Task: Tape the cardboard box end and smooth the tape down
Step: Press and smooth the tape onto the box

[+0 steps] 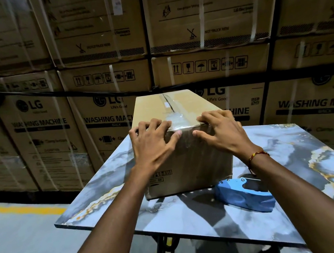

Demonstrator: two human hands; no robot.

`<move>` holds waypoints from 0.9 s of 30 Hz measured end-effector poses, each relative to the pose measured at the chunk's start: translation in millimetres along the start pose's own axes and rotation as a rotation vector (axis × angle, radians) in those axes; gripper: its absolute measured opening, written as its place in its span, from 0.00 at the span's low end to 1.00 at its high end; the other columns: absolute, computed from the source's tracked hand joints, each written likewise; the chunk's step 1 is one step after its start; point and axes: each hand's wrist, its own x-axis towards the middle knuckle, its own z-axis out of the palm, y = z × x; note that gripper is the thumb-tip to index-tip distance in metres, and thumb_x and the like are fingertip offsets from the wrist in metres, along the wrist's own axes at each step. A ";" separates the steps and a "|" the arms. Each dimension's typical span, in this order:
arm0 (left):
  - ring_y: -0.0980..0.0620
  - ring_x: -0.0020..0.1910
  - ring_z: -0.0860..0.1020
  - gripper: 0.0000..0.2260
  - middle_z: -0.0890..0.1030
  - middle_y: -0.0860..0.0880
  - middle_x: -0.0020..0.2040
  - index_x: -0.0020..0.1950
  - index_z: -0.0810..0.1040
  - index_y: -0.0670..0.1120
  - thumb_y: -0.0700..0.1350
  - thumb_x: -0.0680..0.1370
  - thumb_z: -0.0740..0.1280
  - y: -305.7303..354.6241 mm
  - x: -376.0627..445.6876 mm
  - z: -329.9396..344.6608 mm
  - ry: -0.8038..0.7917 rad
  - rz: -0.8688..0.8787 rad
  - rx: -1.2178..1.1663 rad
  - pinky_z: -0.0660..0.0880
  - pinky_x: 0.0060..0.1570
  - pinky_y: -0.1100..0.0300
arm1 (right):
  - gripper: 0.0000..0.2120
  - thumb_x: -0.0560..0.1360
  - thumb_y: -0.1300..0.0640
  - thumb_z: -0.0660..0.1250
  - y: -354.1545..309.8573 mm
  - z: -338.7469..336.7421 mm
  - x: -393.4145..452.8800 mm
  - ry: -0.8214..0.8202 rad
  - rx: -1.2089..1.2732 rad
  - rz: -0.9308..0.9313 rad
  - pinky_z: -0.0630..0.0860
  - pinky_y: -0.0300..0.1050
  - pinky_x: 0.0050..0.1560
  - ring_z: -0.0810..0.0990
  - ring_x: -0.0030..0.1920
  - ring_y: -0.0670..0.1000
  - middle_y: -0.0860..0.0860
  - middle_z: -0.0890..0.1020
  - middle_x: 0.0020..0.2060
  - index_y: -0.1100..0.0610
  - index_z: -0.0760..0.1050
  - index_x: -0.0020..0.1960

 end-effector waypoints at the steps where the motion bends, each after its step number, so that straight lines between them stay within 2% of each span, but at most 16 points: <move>1: 0.49 0.61 0.69 0.21 0.77 0.56 0.62 0.62 0.75 0.60 0.67 0.77 0.53 0.3 0.6 0.7 0.001 0.002 0.009 0.58 0.55 0.50 | 0.24 0.75 0.33 0.63 -1.5 0.3 0.1 0.009 0.003 0.008 0.70 0.57 0.56 0.64 0.70 0.54 0.45 0.75 0.68 0.47 0.73 0.65; 4: 0.49 0.61 0.69 0.20 0.77 0.57 0.61 0.62 0.75 0.60 0.66 0.78 0.52 -0.5 1.1 1.2 0.006 0.010 0.012 0.59 0.55 0.50 | 0.27 0.72 0.29 0.60 -7.9 2.3 2.0 0.044 0.024 0.045 0.70 0.56 0.54 0.66 0.67 0.54 0.45 0.77 0.64 0.47 0.75 0.60; 7: 0.50 0.62 0.69 0.20 0.77 0.57 0.62 0.65 0.75 0.60 0.64 0.79 0.52 -3.6 0.6 1.0 -0.004 0.028 -0.006 0.58 0.57 0.51 | 0.25 0.73 0.30 0.60 -10.7 5.4 2.6 0.073 0.029 0.054 0.71 0.58 0.55 0.67 0.66 0.54 0.45 0.77 0.62 0.47 0.76 0.58; 12: 0.51 0.63 0.69 0.18 0.76 0.57 0.63 0.66 0.74 0.60 0.60 0.80 0.53 -4.3 -0.2 0.5 0.003 0.038 -0.042 0.55 0.57 0.53 | 0.20 0.78 0.36 0.60 -5.4 1.5 3.8 0.020 0.051 0.043 0.69 0.57 0.57 0.65 0.69 0.54 0.46 0.76 0.66 0.47 0.75 0.62; 16: 0.51 0.63 0.69 0.19 0.76 0.57 0.64 0.67 0.74 0.60 0.57 0.81 0.52 -4.3 -2.9 -0.9 0.019 0.042 -0.059 0.54 0.57 0.54 | 0.20 0.78 0.37 0.60 -4.1 0.4 2.7 0.006 0.068 0.044 0.67 0.56 0.57 0.63 0.70 0.53 0.45 0.75 0.68 0.47 0.74 0.63; 20: 0.49 0.64 0.69 0.22 0.75 0.55 0.66 0.68 0.71 0.59 0.65 0.79 0.52 -5.1 -6.1 1.0 0.017 0.067 0.032 0.59 0.59 0.50 | 0.27 0.74 0.28 0.54 -8.8 10.2 -2.9 0.059 -0.006 0.031 0.69 0.61 0.58 0.63 0.69 0.53 0.44 0.74 0.65 0.46 0.70 0.61; 22: 0.47 0.64 0.70 0.26 0.75 0.53 0.67 0.69 0.69 0.57 0.69 0.77 0.53 -6.8 -7.5 3.1 0.013 0.108 0.124 0.61 0.58 0.48 | 0.29 0.73 0.26 0.53 -9.8 15.7 -5.3 0.092 -0.068 0.016 0.69 0.65 0.60 0.63 0.70 0.54 0.45 0.73 0.66 0.46 0.68 0.62; 27: 0.45 0.65 0.70 0.32 0.73 0.50 0.68 0.71 0.66 0.54 0.71 0.73 0.60 -13.4 -9.0 6.7 0.030 0.184 0.214 0.60 0.58 0.47 | 0.35 0.71 0.26 0.58 0.1 22.1 -10.3 0.111 -0.231 -0.075 0.69 0.64 0.62 0.62 0.72 0.57 0.48 0.69 0.71 0.46 0.65 0.69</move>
